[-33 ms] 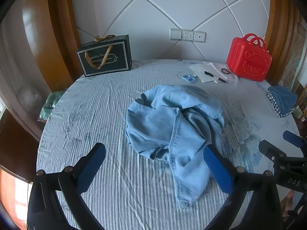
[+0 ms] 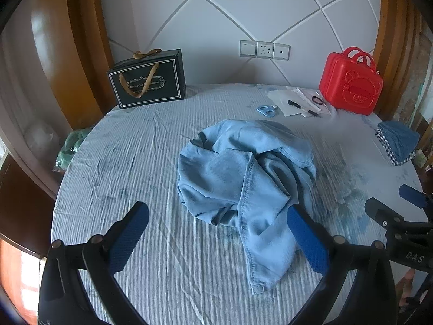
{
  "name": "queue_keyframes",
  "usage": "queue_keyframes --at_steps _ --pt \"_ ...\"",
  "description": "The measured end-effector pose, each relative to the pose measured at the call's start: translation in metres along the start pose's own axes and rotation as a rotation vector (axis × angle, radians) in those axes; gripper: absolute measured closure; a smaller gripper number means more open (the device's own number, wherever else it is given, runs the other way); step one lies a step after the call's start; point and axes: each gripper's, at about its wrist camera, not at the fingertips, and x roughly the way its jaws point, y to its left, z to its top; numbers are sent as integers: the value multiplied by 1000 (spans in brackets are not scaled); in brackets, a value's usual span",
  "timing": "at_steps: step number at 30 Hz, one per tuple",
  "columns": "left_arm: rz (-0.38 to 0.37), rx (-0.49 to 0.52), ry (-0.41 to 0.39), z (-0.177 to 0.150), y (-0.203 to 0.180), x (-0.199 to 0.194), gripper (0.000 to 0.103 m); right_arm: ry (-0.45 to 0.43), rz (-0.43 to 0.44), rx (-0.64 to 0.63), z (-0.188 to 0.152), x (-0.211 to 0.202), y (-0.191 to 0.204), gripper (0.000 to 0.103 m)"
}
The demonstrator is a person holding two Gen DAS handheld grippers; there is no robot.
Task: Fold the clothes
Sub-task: 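Move both grippers toward the tangled pile of light blue clothes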
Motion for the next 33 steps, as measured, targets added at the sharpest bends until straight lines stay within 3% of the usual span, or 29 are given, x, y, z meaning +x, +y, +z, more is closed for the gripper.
queue_keyframes --at_steps 33 --pt "-1 -10 43 0 5 13 0 5 21 4 8 1 -2 0"
